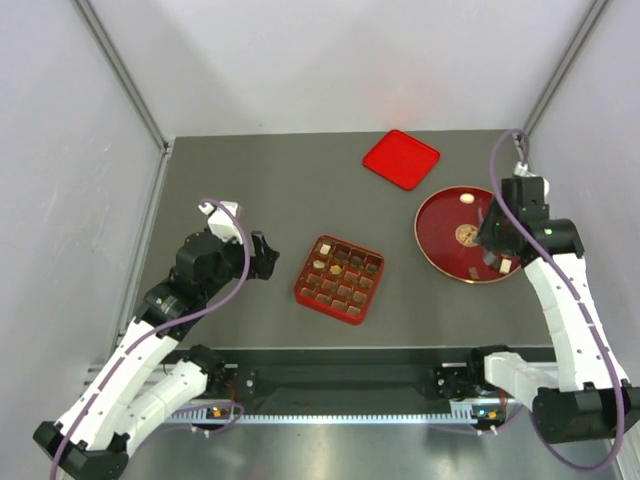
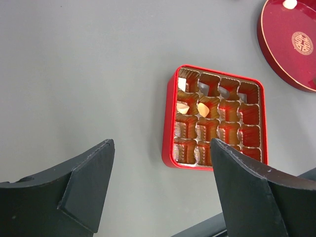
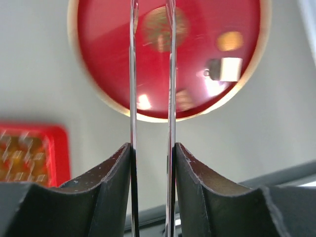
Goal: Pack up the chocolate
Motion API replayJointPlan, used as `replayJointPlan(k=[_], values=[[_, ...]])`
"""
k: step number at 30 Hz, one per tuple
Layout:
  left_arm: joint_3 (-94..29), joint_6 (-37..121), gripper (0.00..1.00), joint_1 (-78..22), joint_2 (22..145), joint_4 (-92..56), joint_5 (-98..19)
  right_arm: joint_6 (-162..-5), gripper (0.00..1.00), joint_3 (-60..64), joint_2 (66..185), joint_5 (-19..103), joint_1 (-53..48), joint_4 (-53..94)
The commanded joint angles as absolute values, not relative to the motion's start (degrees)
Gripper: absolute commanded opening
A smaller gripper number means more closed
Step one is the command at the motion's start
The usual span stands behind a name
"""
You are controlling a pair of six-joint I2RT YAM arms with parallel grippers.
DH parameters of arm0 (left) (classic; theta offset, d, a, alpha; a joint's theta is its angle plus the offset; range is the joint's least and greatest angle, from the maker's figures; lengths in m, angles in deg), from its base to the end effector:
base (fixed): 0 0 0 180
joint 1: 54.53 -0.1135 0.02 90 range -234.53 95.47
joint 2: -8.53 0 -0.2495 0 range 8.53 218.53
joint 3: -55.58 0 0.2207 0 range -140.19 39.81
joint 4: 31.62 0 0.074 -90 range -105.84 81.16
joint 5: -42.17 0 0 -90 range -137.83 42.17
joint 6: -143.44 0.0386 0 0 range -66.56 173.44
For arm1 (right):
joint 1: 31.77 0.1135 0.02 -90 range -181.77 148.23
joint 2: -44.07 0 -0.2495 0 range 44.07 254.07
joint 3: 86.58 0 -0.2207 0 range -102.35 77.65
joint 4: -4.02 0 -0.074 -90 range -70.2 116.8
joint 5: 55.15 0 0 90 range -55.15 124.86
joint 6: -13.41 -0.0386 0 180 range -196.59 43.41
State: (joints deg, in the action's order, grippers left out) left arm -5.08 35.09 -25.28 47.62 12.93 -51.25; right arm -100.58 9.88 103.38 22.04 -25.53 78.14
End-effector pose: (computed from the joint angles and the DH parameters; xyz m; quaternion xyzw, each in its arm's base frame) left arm 0.1191 -0.0640 0.3080 0.0628 0.8312 -0.1999 0.5149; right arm 0.1658 0.0095 0.3332 0.1818 0.9164 -0.0123 0.3563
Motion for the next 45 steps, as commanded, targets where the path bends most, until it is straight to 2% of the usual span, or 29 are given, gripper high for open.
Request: replayJointPlan(k=[1, 6, 15, 26, 45], values=[[-5.0, 35.1, 0.83, -25.1, 46.5, 12.0, -50.2, -99.8, 0.39, 10.8, 102.9, 19.9, -31.3, 77.9], [-5.0, 35.1, 0.84, -25.1, 45.5, 11.8, -49.7, -98.8, 0.4, 13.0, 102.9, 20.0, -37.9, 78.2], [-4.8, 35.1, 0.84, -25.0, 45.1, 11.7, -48.7, -96.9, 0.41, 16.3, 102.2, 19.6, -42.3, 78.5], [-4.8, 35.1, 0.84, -24.7, 44.7, 11.8, -48.9, -96.2, 0.4, 18.3, 103.7, 24.3, -44.0, 75.0], [-4.9, 35.2, 0.84, -24.7, 45.2, 11.8, -49.4, -95.6, 0.41, 21.6, 105.7, 22.3, -44.2, 71.8]])
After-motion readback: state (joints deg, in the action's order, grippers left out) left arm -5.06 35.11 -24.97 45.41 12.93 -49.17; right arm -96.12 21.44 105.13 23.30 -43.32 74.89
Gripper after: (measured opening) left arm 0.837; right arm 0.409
